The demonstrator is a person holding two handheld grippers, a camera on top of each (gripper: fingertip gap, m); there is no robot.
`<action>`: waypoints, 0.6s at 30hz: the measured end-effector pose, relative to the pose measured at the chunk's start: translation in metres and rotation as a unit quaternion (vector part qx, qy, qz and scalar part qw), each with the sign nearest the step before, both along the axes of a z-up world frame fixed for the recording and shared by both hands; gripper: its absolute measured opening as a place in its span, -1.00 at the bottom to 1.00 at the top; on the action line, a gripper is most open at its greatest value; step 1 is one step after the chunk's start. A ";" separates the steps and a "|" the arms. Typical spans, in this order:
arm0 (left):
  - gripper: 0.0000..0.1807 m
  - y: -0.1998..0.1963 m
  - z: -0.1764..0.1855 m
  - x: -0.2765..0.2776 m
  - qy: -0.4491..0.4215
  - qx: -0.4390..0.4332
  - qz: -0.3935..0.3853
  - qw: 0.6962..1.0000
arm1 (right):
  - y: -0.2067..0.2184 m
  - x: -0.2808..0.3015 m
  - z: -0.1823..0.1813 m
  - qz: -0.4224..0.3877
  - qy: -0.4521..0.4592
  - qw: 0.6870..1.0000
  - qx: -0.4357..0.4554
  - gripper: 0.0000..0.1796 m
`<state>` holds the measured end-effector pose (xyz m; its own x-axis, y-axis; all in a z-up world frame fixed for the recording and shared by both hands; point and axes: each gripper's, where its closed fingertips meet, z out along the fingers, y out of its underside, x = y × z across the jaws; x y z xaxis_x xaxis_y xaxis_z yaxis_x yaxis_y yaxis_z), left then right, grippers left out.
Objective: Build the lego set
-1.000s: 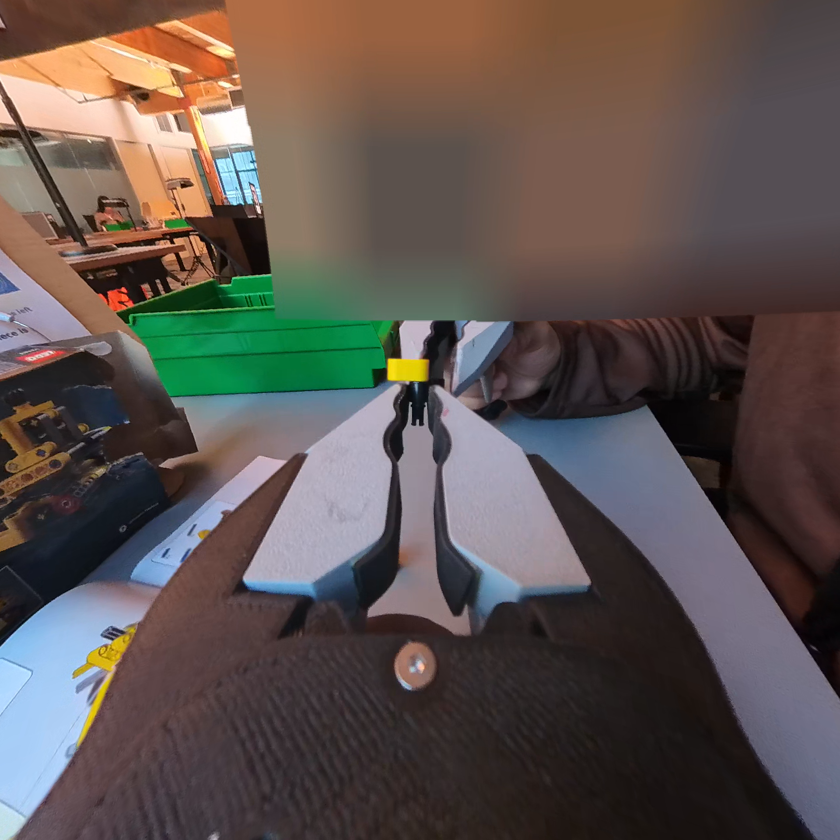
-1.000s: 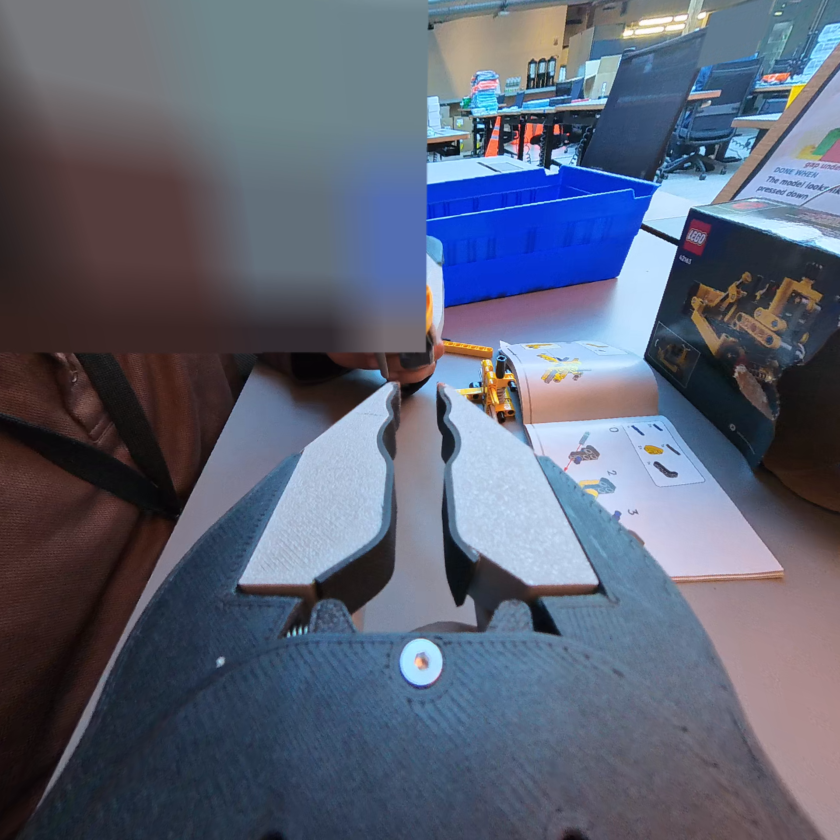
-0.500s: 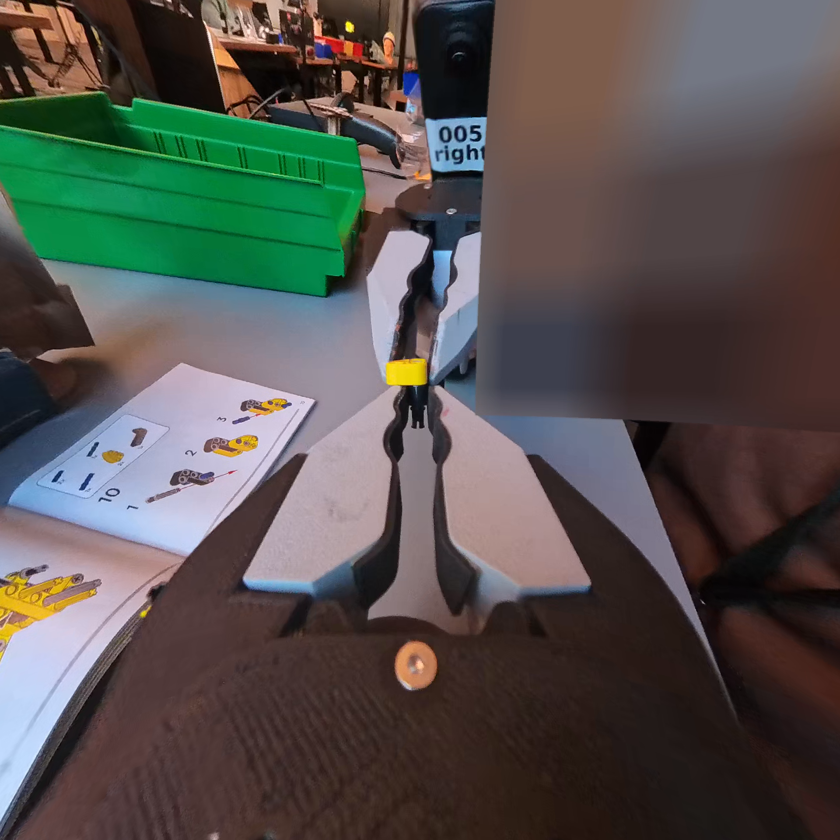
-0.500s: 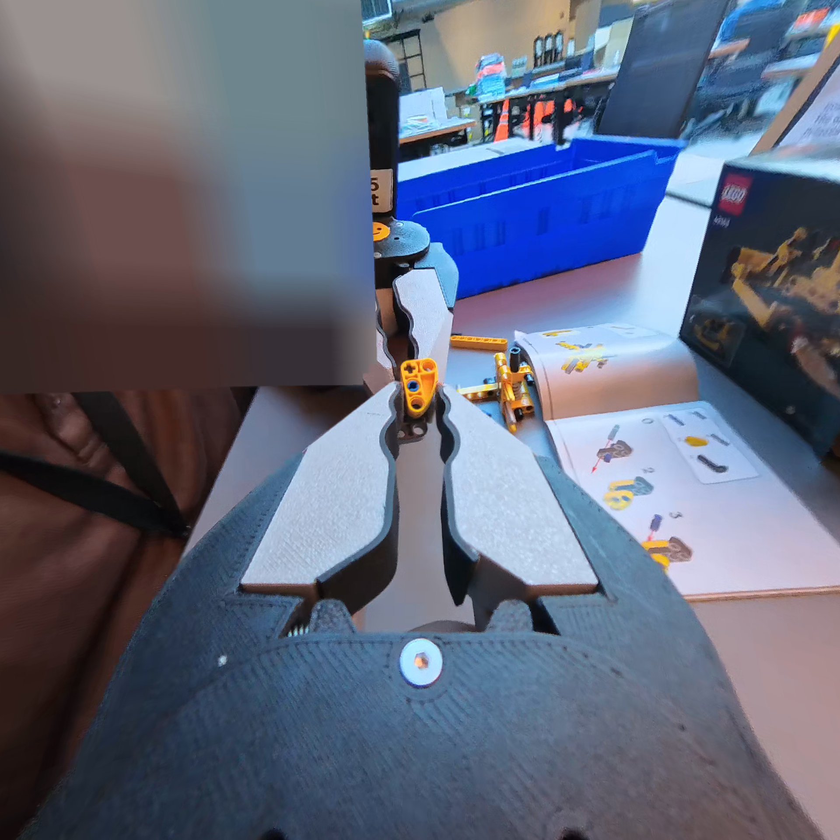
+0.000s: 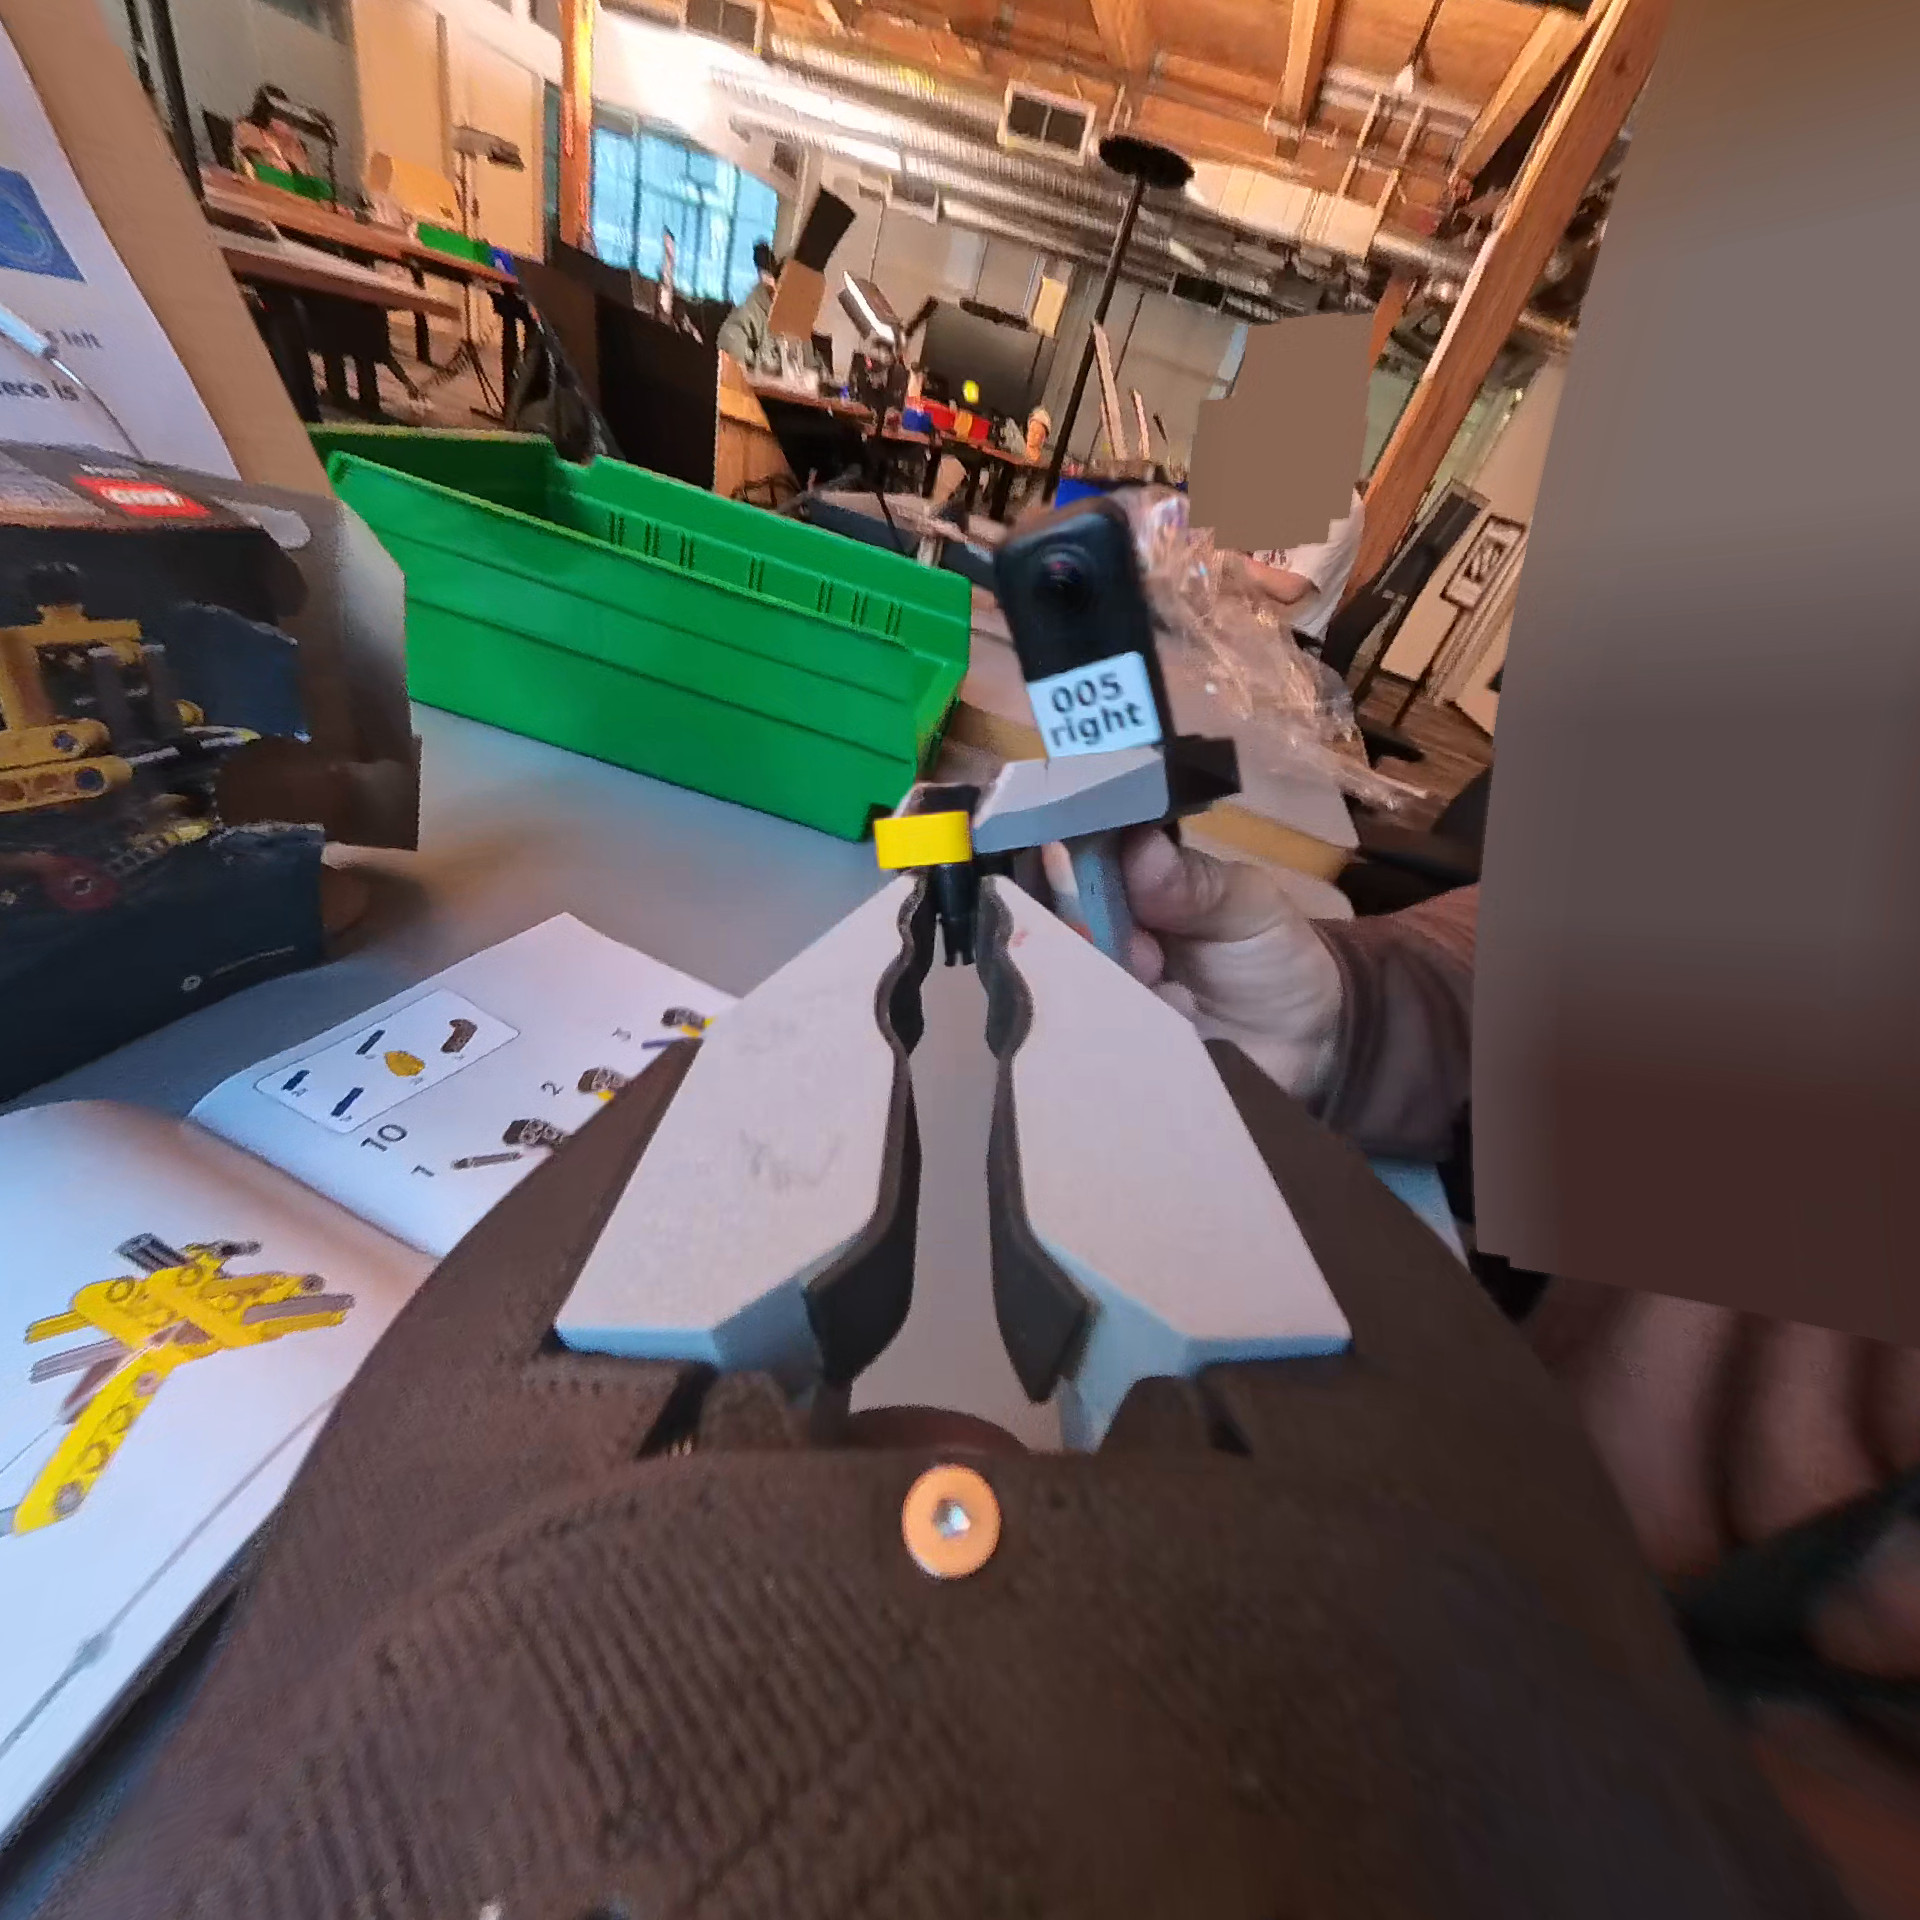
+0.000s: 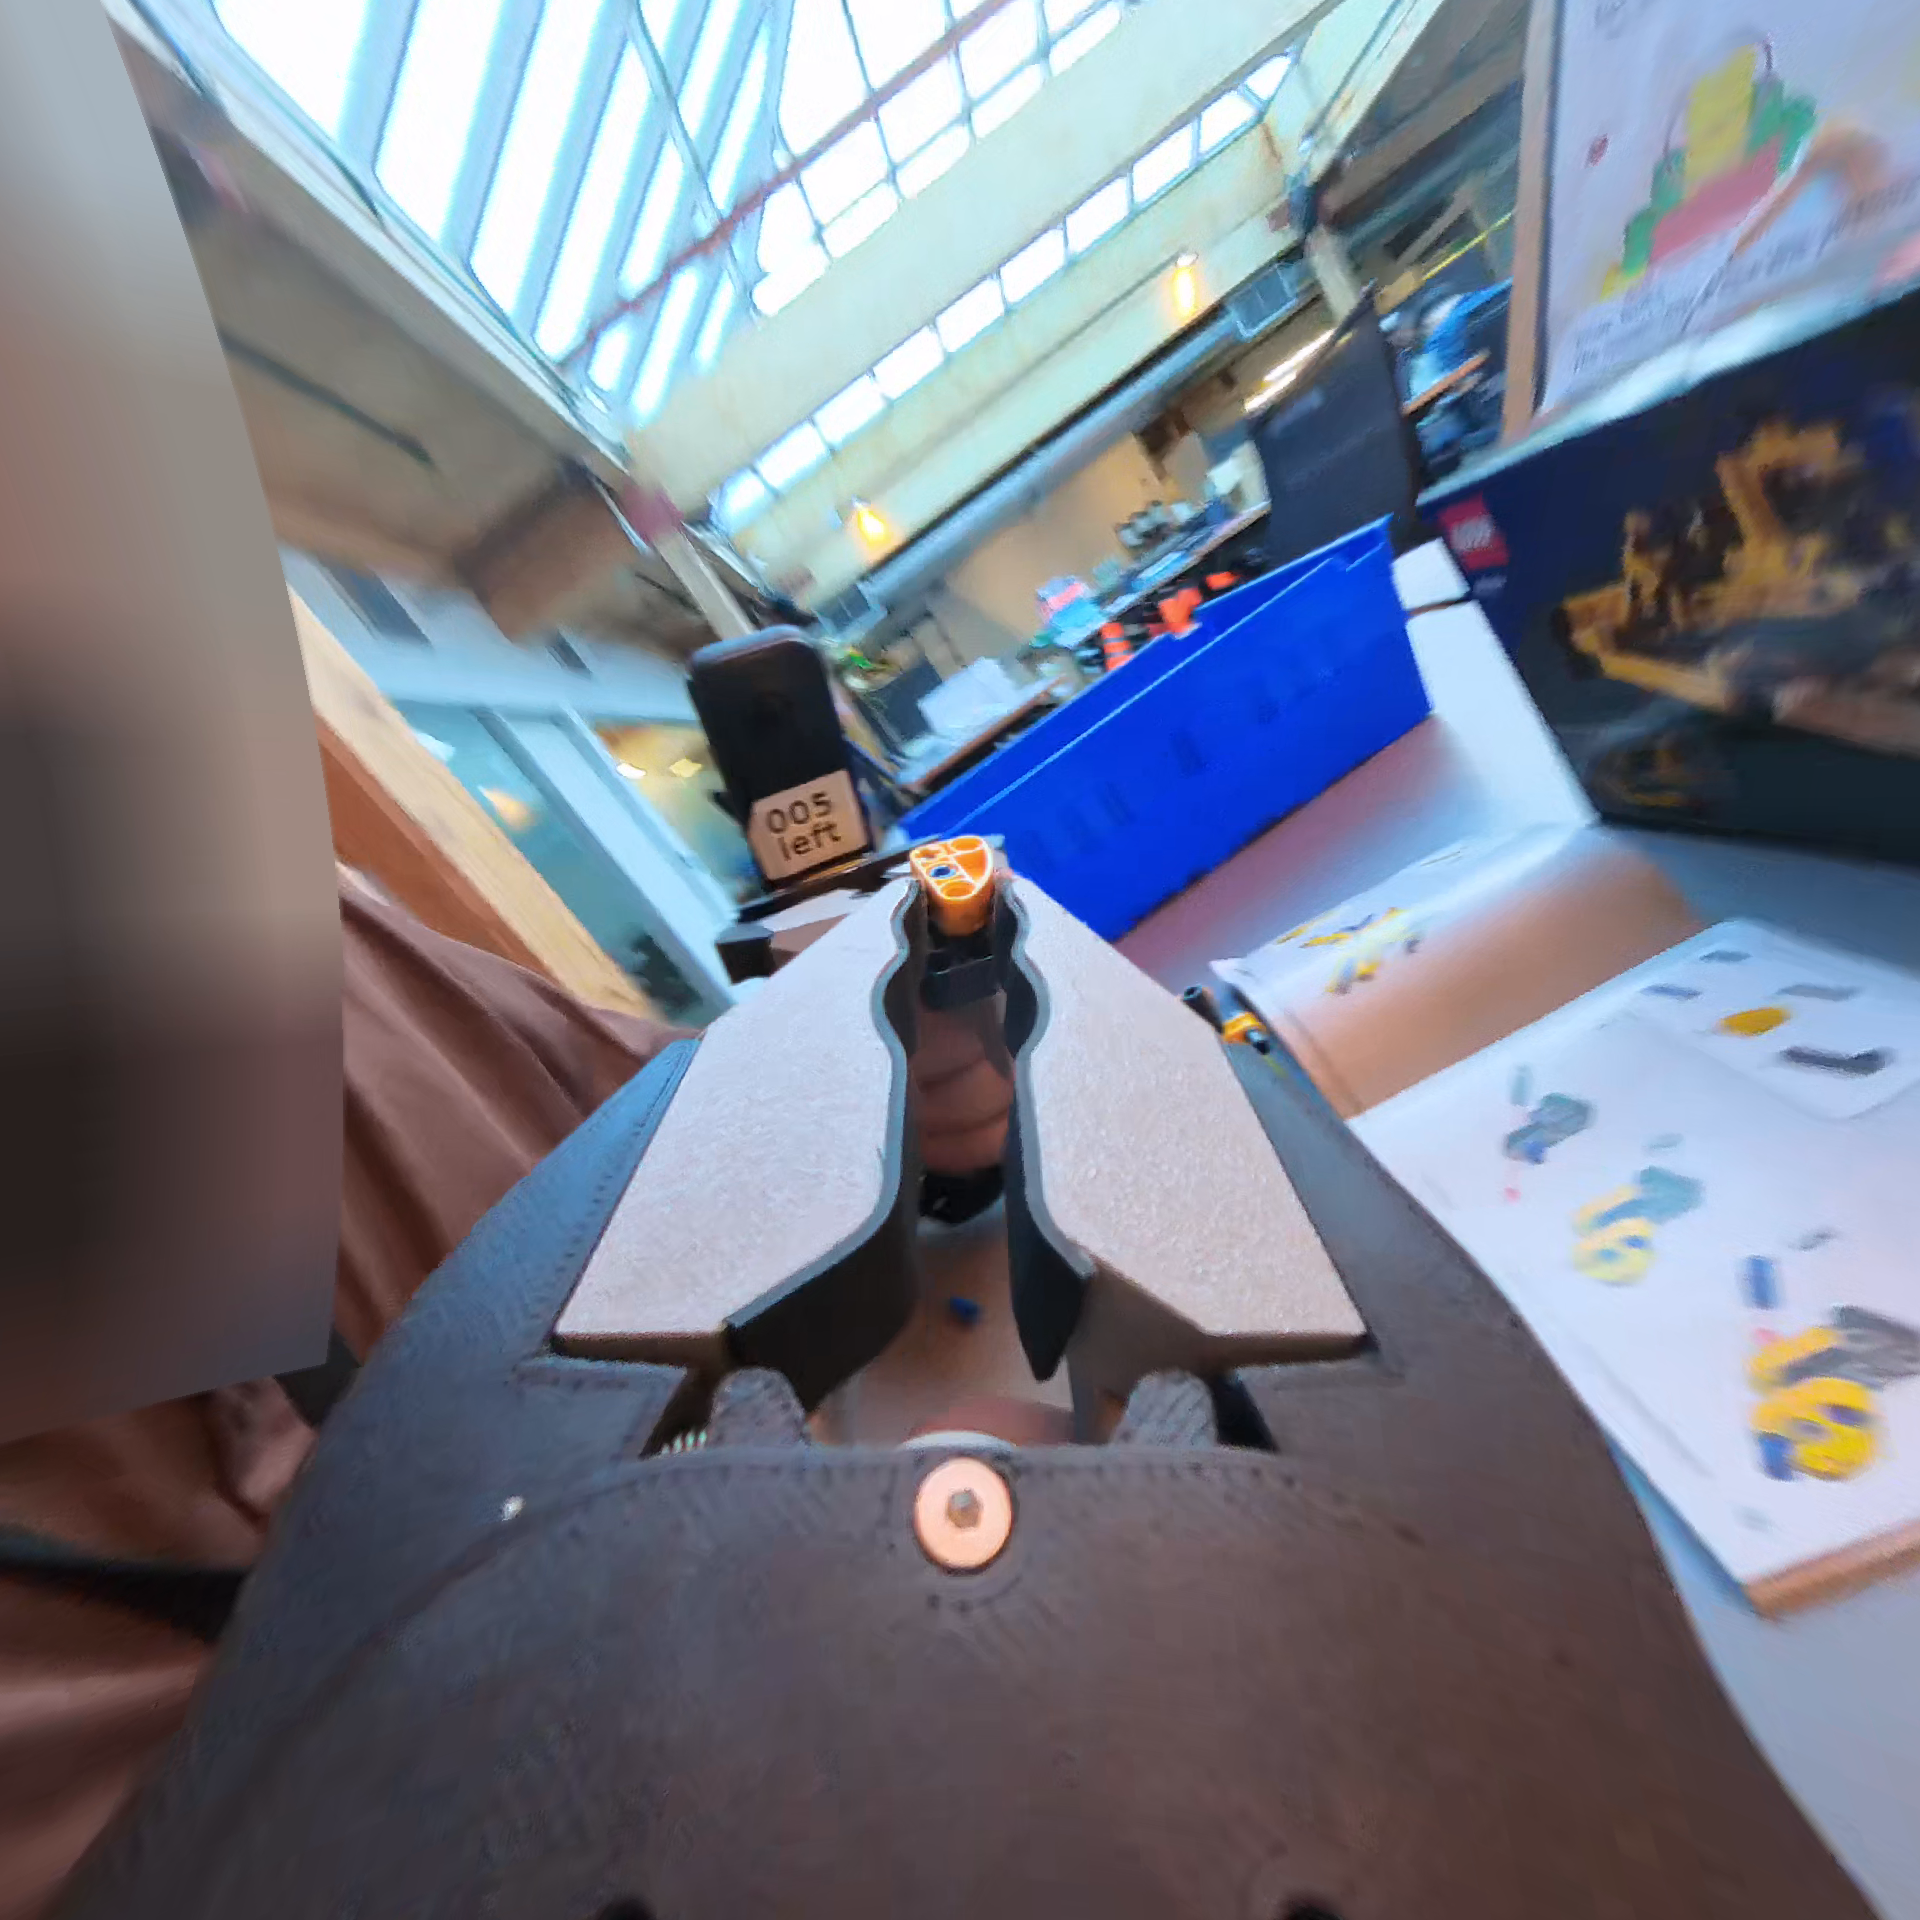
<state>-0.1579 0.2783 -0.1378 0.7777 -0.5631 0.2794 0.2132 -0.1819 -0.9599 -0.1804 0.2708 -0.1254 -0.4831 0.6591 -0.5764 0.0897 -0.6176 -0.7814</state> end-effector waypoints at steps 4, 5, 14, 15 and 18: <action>-0.96 -0.005 -0.029 0.001 0.085 -0.053 -0.028 0.995 | -0.007 -0.001 -0.027 0.063 -0.060 0.988 0.126 -0.88; -0.96 -0.007 -0.036 0.006 0.096 -0.068 -0.044 0.992 | -0.010 0.000 -0.032 0.061 -0.068 0.980 0.178 -0.82; -0.95 -0.018 -0.037 0.015 0.121 -0.059 -0.084 0.987 | -0.024 0.008 -0.032 0.132 -0.057 0.975 0.168 -0.86; -0.95 -0.018 -0.035 0.017 0.120 -0.054 -0.087 0.987 | -0.025 0.010 -0.030 0.141 -0.052 0.975 0.161 -0.86; -0.96 -0.016 -0.021 0.015 0.075 -0.033 -0.070 0.994 | -0.023 0.006 -0.019 0.129 -0.035 0.984 0.117 -0.86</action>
<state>-0.1429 0.2620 -0.1592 0.7292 -0.6528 0.2053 0.0366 -0.2624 -0.9643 -0.1744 0.2474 -0.1439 -0.6162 0.6387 -0.4609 0.2790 -0.3702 -0.8861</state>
